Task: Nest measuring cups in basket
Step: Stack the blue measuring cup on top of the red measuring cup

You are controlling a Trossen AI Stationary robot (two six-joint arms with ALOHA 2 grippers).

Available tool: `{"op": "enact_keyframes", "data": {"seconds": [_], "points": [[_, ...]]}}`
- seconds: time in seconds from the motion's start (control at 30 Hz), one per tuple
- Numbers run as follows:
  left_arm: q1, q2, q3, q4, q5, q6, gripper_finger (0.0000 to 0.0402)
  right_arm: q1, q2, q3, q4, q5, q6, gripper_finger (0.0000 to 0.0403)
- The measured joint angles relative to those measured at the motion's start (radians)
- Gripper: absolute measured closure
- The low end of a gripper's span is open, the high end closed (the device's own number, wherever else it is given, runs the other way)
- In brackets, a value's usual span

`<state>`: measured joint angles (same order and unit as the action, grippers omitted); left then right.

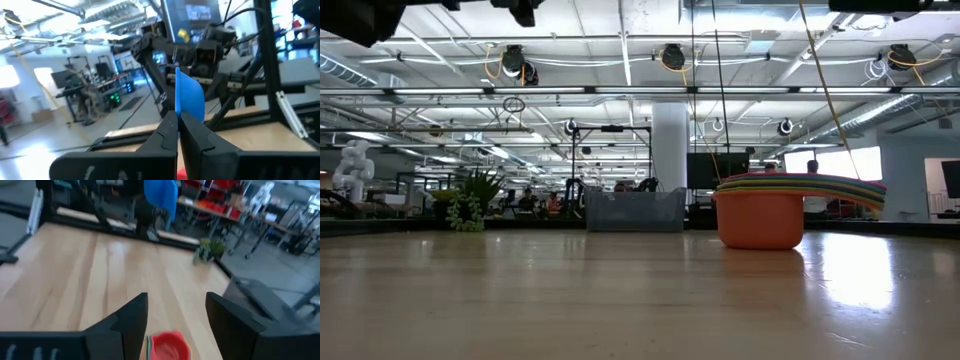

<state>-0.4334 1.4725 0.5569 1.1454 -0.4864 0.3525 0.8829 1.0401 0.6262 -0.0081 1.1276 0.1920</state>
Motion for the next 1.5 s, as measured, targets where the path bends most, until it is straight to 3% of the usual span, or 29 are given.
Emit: {"op": "enact_keyframes", "data": {"seconds": [0.2, 0.3, 0.47, 0.83, 0.97, 1.1, 1.5], "points": [[0.031, 0.060, 0.003, 0.112, 0.085, -0.007, 0.0400, -0.019, 0.000, -0.140, 0.496, -0.013, -0.272, 0.0209], [0.044, 0.096, 0.003, 0.161, 0.104, -0.007, 0.0400, -0.020, 0.001, -0.209, 0.741, -0.079, -0.383, 0.0209], [0.072, 0.131, 0.004, 0.220, 0.157, -0.028, 0.0400, -0.020, 0.002, -0.286, 1.002, -0.138, -0.469, 0.0209], [0.099, 0.223, 0.126, 0.201, 0.228, -0.043, 0.0399, -0.020, 0.002, -0.294, 1.014, -0.132, -0.496, 0.0209], [0.103, 0.225, 0.163, 0.125, 0.227, -0.039, 0.0400, -0.018, 0.002, -0.294, 1.014, -0.114, -0.496, 0.0209], [0.102, 0.225, 0.167, 0.115, 0.227, -0.041, 0.0397, -0.008, 0.002, -0.294, 1.013, -0.053, -0.504, 0.0209], [0.104, 0.225, 0.168, 0.114, 0.224, -0.042, 0.0399, -0.004, 0.002, -0.294, 1.002, -0.094, -0.516, 0.0209]]}}
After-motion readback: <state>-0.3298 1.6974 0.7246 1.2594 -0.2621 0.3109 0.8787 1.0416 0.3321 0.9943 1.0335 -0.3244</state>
